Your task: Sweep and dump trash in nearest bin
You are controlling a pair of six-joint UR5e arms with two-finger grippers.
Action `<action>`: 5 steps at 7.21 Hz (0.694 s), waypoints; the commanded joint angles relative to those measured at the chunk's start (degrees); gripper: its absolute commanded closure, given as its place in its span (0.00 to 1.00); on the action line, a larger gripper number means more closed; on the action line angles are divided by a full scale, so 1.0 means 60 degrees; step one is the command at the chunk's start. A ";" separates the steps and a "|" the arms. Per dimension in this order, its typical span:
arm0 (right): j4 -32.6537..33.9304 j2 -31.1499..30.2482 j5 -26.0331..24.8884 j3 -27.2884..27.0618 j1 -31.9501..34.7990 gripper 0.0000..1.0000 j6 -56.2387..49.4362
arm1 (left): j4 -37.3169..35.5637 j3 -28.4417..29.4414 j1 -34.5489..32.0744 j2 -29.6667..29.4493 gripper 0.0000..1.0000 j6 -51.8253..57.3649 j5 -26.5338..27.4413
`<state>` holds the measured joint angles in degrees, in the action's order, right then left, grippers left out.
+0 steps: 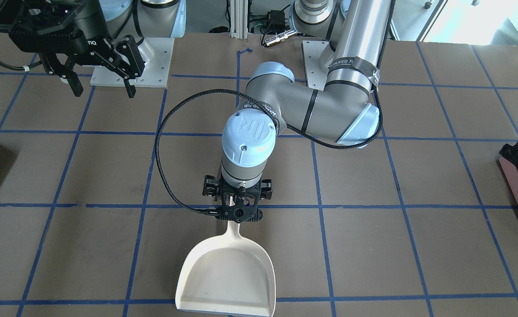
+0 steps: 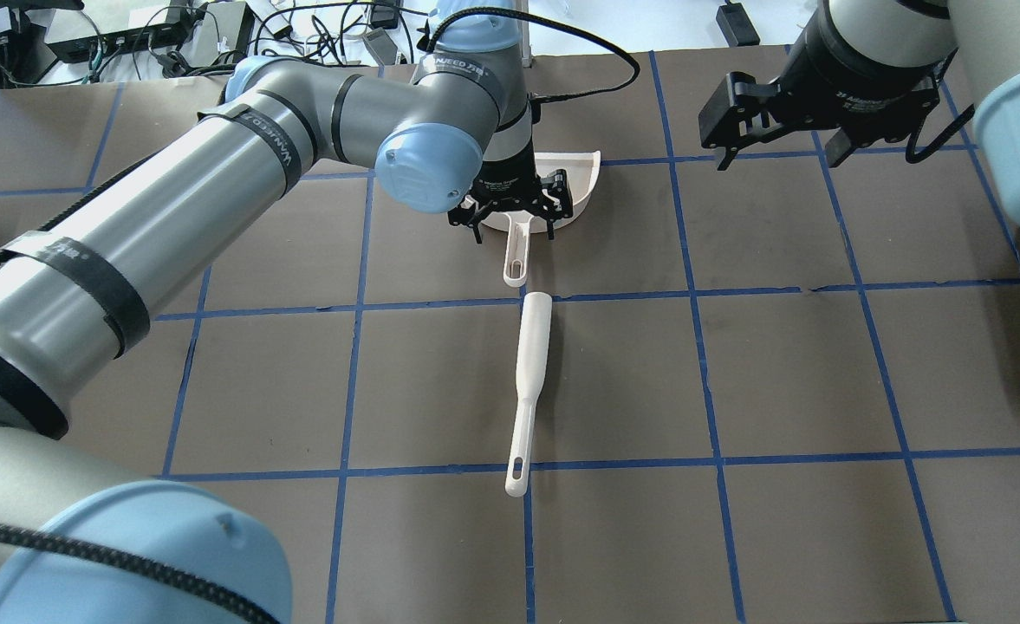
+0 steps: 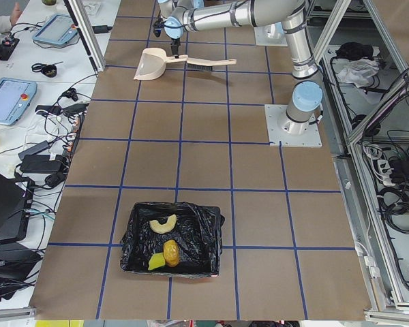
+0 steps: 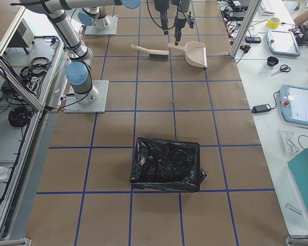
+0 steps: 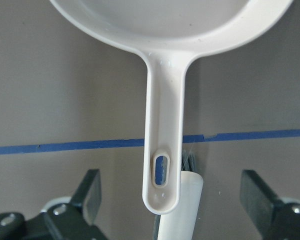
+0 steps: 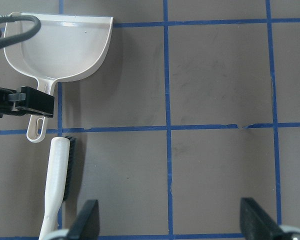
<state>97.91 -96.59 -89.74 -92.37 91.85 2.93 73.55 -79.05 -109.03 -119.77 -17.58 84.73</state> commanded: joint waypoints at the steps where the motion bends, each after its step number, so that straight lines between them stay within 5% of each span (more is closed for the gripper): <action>1: 0.0000 -0.0014 0.0000 0.0000 0.0000 0.00 -0.0005 | 0.0584 -0.0125 0.0487 0.0959 0.00 0.0101 0.0333; 5: 0.0000 0.0000 0.0000 0.0000 0.0000 0.00 -0.0005 | 0.1742 -0.0608 0.1528 0.2760 0.00 0.1064 0.1228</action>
<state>97.91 -96.61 -89.74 -92.37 91.85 2.90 81.47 -81.65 -101.94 -106.71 -14.20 90.37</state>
